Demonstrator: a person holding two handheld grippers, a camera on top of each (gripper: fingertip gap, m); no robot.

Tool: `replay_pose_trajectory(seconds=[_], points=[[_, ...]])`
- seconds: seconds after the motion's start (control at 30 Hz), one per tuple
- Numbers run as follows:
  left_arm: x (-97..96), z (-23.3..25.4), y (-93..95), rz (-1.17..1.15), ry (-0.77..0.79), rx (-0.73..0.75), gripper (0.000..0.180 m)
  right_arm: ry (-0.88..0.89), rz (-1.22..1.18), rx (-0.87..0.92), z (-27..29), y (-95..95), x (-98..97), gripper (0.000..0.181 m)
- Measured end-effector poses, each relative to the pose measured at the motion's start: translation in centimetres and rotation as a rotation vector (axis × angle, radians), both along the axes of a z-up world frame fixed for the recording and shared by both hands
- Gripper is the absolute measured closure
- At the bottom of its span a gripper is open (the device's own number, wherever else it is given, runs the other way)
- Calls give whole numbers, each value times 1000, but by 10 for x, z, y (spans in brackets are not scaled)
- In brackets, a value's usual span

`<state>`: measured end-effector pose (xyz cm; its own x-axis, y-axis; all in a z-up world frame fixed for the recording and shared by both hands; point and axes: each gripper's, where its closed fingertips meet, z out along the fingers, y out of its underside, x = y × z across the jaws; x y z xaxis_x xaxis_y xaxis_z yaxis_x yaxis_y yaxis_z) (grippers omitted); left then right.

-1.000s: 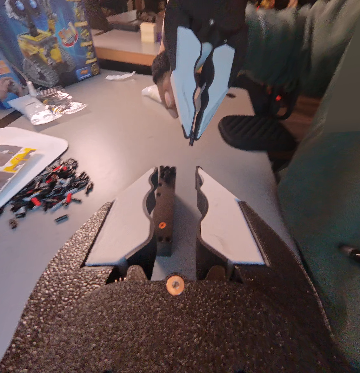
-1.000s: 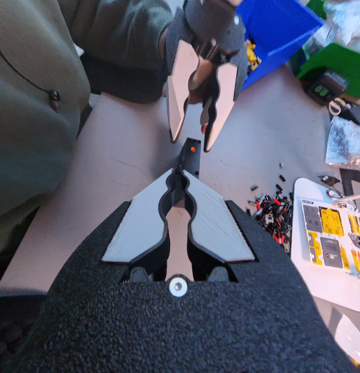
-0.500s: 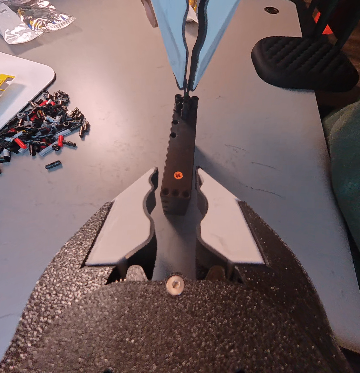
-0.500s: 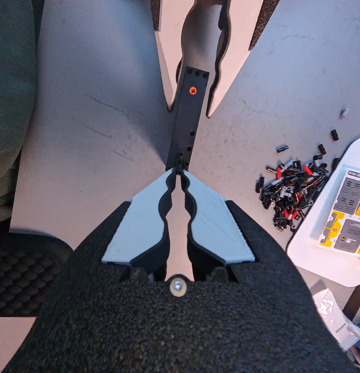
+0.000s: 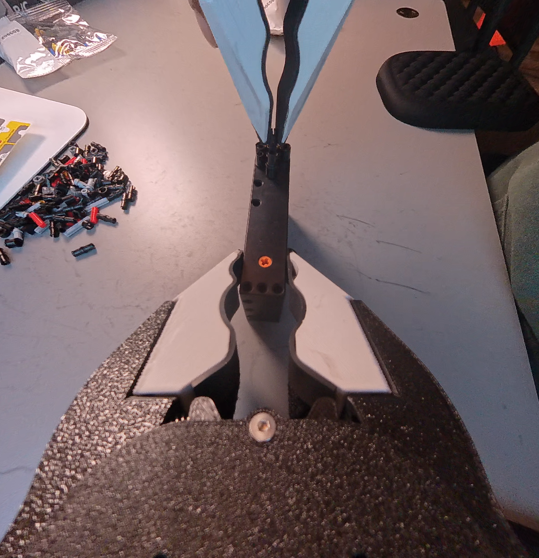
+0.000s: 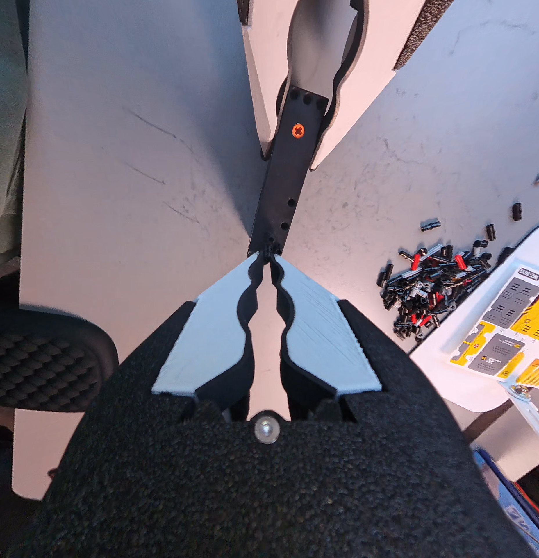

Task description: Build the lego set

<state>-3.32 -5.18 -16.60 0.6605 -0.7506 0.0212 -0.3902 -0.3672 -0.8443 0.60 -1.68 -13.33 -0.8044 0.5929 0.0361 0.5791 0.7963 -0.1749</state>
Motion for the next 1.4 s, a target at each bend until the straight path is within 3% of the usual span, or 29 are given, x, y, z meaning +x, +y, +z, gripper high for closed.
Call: replay_pose_trajectory(seconds=[0.33, 0.73, 1.4], points=[[0, 0, 0, -4, -2, -2, 153, -163, 107, 122, 0, 1, 0, 179], [1, 0, -1, -5, -2, 0, 153, -200, 137, 196, 0, 0, 0, 179], [2, 0, -1, 4, 0, 5, 153, -143, 61, 59, -7, -1, 1, 179]])
